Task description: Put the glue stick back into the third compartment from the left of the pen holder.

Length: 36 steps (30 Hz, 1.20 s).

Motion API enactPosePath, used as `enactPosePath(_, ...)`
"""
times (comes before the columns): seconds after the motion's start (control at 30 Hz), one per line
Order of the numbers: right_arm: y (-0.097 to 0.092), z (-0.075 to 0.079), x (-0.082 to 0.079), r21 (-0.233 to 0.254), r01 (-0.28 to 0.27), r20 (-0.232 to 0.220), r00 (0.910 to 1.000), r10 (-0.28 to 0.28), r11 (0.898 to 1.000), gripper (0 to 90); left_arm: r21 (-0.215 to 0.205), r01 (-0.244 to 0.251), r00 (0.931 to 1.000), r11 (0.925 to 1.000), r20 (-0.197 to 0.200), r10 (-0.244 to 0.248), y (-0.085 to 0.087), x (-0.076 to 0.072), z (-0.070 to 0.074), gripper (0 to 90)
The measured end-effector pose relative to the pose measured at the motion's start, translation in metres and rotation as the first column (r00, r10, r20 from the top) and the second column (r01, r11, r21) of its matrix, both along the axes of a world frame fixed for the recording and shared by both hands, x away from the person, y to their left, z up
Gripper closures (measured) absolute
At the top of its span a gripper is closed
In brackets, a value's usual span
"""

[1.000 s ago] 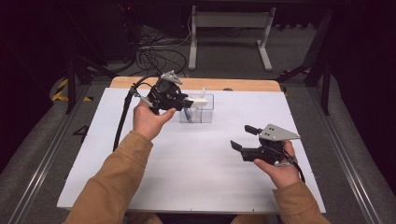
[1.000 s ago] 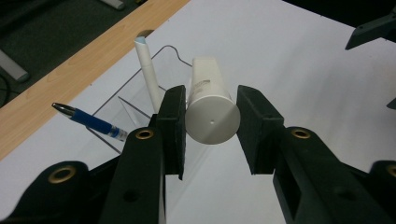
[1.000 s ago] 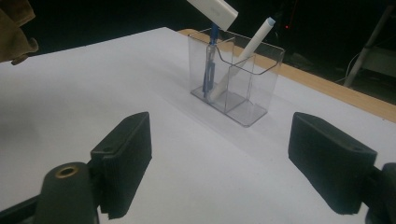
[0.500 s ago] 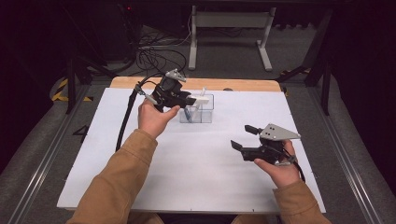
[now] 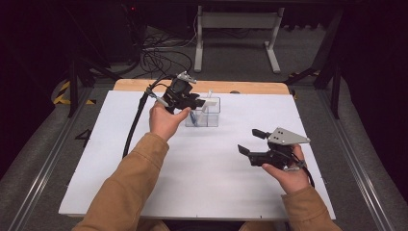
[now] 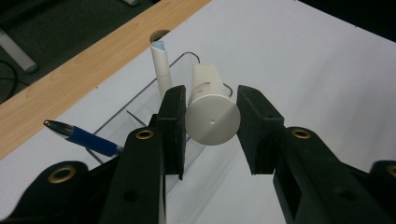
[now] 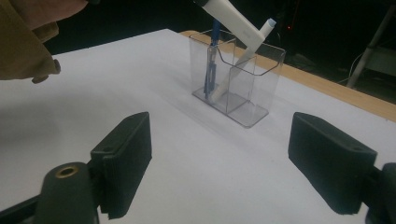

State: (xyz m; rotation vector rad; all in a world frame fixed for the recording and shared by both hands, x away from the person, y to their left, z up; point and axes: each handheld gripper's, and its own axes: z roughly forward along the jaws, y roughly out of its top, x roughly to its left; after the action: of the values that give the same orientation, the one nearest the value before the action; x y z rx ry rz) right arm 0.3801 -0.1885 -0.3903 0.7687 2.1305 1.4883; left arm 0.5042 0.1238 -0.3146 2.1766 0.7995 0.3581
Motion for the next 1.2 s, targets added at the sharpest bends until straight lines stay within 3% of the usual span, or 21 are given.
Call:
enactPosePath(0.57,-0.002,0.0,-0.001,0.003,-0.005,0.001,1.0,0.005,1.0,22.4,0.083,-0.045,0.999,0.9955,-0.005,0.045,-0.021,0.008,-0.014,64.9)
enactPosePath(0.93,0.0,-0.001,0.0,-0.007,-0.01,-0.004,0.9999,0.01,1.0,22.4,0.087,-0.052,0.9986,0.9948,0.0,0.052,-0.034,0.009,-0.019,64.7)
enactPosePath(1.07,-0.001,-0.001,-0.001,-0.001,-0.005,-0.005,1.0,0.005,1.0,22.4,0.048,-0.04,0.9986,0.9981,0.036,0.038,-0.032,0.006,-0.017,62.9)
enactPosePath(1.2,-0.002,-0.001,0.0,-0.001,-0.004,-0.004,1.0,0.004,1.0,22.4,-0.025,-0.045,0.9974,0.9987,0.055,0.047,-0.025,-0.001,-0.011,37.4)
